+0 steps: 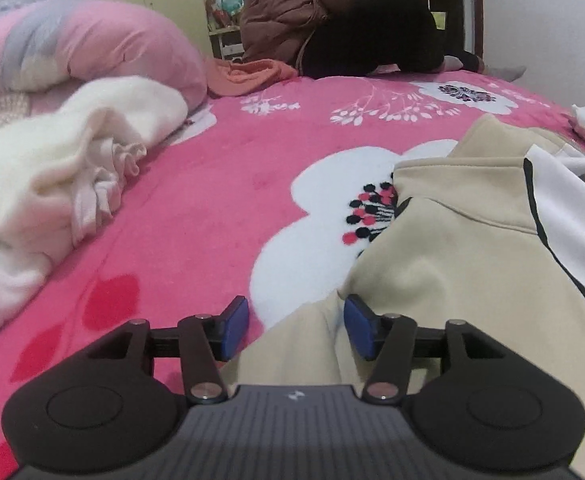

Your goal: Fold clothes

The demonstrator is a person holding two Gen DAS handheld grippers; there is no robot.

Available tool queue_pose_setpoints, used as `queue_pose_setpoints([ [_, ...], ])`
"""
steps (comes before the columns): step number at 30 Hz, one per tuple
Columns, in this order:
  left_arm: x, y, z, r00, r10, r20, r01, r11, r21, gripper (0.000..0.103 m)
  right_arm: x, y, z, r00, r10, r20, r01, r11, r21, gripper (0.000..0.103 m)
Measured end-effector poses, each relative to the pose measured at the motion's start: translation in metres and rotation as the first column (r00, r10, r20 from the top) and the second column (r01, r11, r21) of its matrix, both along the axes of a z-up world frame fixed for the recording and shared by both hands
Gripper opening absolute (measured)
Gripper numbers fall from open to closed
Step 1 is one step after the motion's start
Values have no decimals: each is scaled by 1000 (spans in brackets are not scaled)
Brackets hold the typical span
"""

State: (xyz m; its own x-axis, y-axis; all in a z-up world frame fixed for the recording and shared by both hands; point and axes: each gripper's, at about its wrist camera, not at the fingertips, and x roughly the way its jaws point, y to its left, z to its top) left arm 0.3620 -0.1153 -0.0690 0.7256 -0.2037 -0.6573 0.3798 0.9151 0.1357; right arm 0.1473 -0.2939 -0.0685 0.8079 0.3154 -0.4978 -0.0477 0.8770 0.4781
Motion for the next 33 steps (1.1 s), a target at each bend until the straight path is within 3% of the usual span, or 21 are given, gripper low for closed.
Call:
queue_pose_setpoints([
  [7, -22, 18, 37, 996, 62, 71, -61, 998, -15, 63, 1, 3, 1, 1000, 0, -4, 0, 1000, -15, 21],
  [13, -101, 60, 93, 987, 66, 146, -50, 993, -111, 77, 2, 8, 4, 1000, 0, -14, -1, 999, -45, 22],
  [17, -154, 80, 106, 993, 47, 111, -33, 992, -119, 77, -11, 8, 25, 998, -55, -37, 52, 995, -87, 25],
  [22, -208, 89, 101, 998, -9, 56, 18, 987, -159, 77, -81, 6, 58, 998, -42, 40, 47, 992, -120, 31],
  [27, -252, 73, 82, 995, -100, 22, 103, 974, -204, 77, -160, 18, 64, 999, 34, 22, -29, 980, -199, 31],
  [30, -270, 54, 58, 987, -160, -25, 151, 967, -207, 78, -188, 31, 52, 998, 67, 0, -65, 960, -273, 30],
  [33, -276, 38, 38, 986, -140, -88, 127, 983, -136, 73, -196, 38, 25, 999, 8, -51, -26, 930, -366, 30],
])
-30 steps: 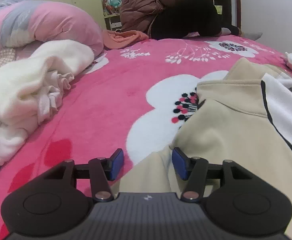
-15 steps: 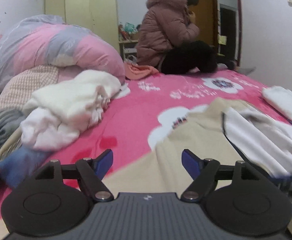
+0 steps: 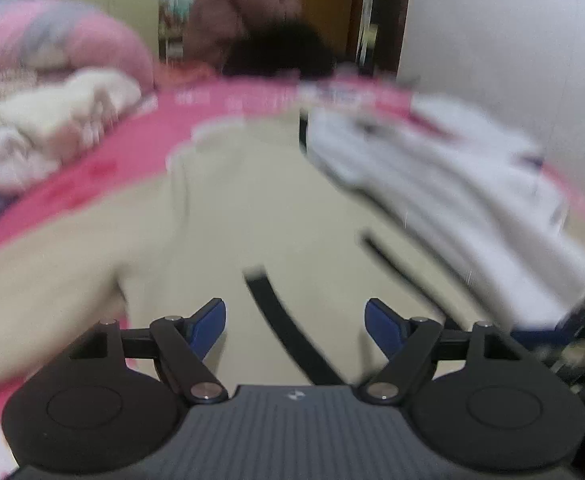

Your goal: Fold clothes

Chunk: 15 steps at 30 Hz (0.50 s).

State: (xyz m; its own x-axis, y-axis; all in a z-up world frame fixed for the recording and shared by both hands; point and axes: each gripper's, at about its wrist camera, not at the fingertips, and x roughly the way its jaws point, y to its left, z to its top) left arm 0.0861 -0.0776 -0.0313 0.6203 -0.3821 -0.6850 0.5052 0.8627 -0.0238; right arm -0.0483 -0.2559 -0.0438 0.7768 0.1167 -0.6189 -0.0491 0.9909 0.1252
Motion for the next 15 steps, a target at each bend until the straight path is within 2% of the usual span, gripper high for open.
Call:
queue_pose_setpoints([
  [1, -3, -1, 0, 1000, 15, 6, -15, 1000, 12, 73, -4, 3, 4, 1000, -5, 15, 5, 1000, -19, 30],
  [5, -15, 8, 12, 997, 43, 66, -41, 999, -29, 76, -28, 4, 29, 993, -4, 121, 16, 995, -99, 31],
  [7, -21, 8, 11, 995, 32, 95, -31, 999, -9, 78, -41, -5, 38, 988, -8, 152, 19, 997, -72, 31],
  [9, -23, 4, 2, 997, 19, 80, -21, 1000, 21, 78, -49, -9, 37, 987, 14, 157, -9, 1000, -27, 31],
  [12, -26, -1, -13, 999, 9, 50, -12, 998, 57, 78, -46, -7, 17, 995, 26, 100, -30, 999, 35, 31],
  [14, -28, 0, -14, 998, 20, 52, -23, 998, 50, 78, -40, 1, -2, 999, 6, 48, -6, 1000, -2, 31],
  [15, -28, 2, -13, 998, 20, 51, -22, 999, 42, 78, -42, 4, -1, 998, 7, 63, -5, 1000, -25, 32],
])
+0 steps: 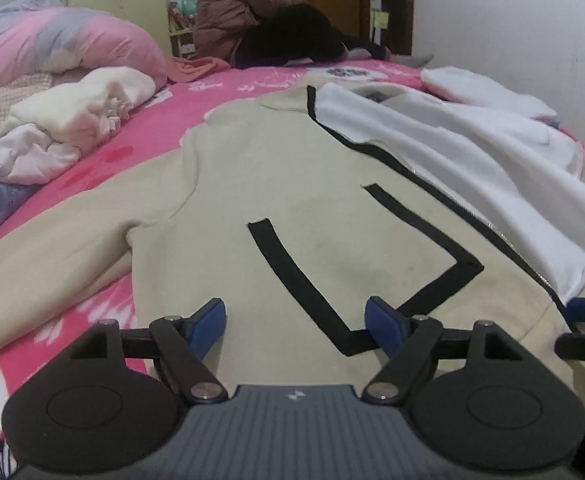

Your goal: Fold clothes

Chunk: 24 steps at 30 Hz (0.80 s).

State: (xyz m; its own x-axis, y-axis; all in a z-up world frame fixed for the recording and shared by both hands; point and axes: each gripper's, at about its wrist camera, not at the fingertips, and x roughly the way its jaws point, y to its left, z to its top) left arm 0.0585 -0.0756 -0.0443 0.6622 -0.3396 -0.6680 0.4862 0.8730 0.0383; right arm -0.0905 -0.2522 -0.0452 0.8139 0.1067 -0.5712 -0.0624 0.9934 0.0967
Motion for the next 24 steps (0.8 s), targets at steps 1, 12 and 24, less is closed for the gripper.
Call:
queue_pose_setpoints([
  [1, 1, 2, 1, 1000, -3, -3, 3, 1000, -9, 78, -2, -2, 5, 1000, -9, -7, 10, 1000, 4, 32],
  [12, 0, -13, 2, 998, -56, 14, 56, 998, -31, 79, -80, -147, 27, 830, -552, 81, 457, 757, 467, 49],
  [24, 4, -38, 7, 995, -100, 25, 101, 995, -8, 86, -67, -229, -20, 669, -742, -48, 569, 469, 676, 49],
])
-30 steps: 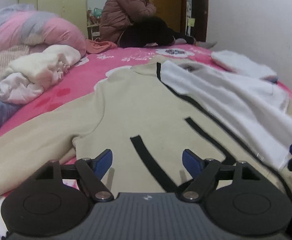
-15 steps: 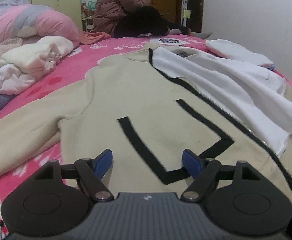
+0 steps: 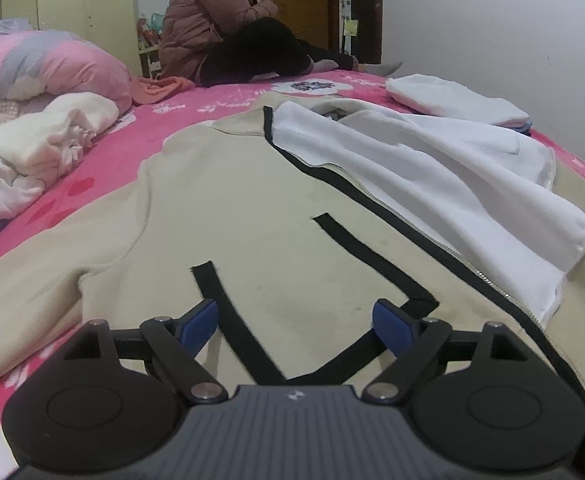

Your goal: Fold clothes

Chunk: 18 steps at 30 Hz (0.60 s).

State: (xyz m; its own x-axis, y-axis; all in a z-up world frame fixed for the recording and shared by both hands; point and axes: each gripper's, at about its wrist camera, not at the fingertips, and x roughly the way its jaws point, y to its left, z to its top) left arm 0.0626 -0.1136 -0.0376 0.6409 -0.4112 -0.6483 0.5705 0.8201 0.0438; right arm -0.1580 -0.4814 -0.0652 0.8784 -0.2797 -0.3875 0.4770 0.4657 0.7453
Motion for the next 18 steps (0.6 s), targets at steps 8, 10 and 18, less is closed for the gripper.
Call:
queue_pose_setpoints([
  [8, -6, -14, -4, 999, -37, -3, 37, 999, 12, 87, 19, -18, -3, 995, 2, 95, -6, 999, 41, 7],
  [10, -6, -15, -6, 999, -38, -12, 38, 999, 8, 86, 17, -10, 10, 991, 5, 132, -4, 1000, -4, 5],
  [18, -2, -6, -8, 998, -8, -55, 5, 999, -42, 87, 43, 105, 87, 909, 417, 26, -329, 753, -570, 4],
])
